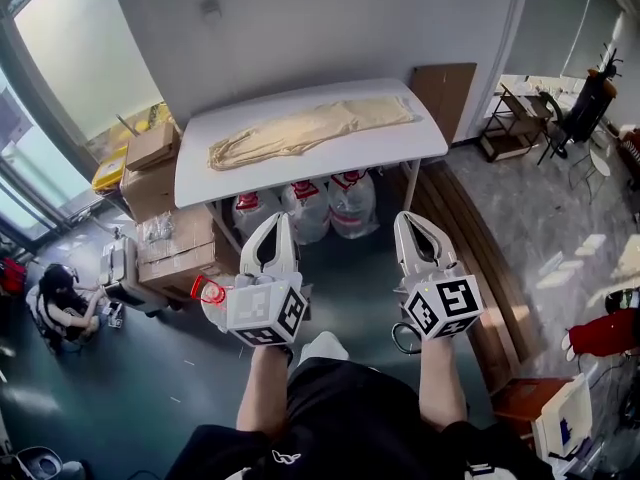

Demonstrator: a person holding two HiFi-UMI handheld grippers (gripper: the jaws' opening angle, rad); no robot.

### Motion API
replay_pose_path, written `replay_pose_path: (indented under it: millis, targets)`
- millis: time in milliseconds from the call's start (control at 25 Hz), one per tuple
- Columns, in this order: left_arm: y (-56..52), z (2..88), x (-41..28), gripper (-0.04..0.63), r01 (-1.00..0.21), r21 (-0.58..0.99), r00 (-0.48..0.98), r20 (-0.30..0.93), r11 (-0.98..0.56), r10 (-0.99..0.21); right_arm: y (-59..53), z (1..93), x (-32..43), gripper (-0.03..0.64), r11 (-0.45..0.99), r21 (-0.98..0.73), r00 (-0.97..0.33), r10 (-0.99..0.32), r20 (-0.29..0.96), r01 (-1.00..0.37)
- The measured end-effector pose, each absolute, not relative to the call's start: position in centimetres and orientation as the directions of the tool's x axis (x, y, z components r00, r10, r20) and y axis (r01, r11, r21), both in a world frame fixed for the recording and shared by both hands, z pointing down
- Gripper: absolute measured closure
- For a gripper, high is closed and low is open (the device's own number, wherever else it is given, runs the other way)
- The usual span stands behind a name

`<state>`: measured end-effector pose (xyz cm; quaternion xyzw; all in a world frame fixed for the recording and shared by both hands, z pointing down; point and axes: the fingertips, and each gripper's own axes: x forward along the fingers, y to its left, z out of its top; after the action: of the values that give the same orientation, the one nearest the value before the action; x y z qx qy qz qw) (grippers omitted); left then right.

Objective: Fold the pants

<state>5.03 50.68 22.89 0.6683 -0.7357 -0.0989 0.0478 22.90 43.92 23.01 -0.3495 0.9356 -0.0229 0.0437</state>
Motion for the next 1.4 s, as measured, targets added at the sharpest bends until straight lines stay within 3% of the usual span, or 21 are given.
replay_pose_path:
  millis: [720, 1400]
  targets:
    - [41.1, 23.2, 6.7, 0.592, -0.979, 0.199, 0.030, -0.087, -0.047, -0.996, 37.1, 23.6, 25.9, 0.612, 0.685, -0.081, -0.679, -0.728, -0.097, -0.724]
    - [26.4, 29.1, -1.4, 0.592, -0.962, 0.273, 0.043, 0.043, -0.030, -0.998, 23.5, 28.1, 14.9, 0.612, 0.704, -0.089, -0.708, -0.706, 0.024, -0.705]
